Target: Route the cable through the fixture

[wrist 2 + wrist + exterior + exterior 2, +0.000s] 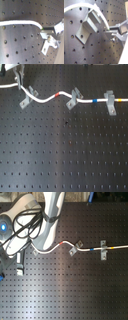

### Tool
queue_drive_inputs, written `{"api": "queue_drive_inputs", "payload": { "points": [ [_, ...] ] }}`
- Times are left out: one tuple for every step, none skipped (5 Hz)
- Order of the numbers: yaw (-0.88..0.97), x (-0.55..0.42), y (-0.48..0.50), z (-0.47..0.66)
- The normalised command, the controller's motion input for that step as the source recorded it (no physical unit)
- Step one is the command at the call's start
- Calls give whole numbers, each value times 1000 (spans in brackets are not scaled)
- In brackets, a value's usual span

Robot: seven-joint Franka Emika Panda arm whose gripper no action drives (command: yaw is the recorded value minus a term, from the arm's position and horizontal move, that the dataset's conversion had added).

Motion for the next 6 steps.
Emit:
{"api": "queue_drive_inputs", "payload": {
  "points": [
    [11, 0, 0, 0],
    [129, -24, 6, 54],
    [146, -27, -17, 82],
    [71, -54, -38, 92],
    [0, -40, -27, 54],
    [-349, -174, -365, 3]
  ]
}}
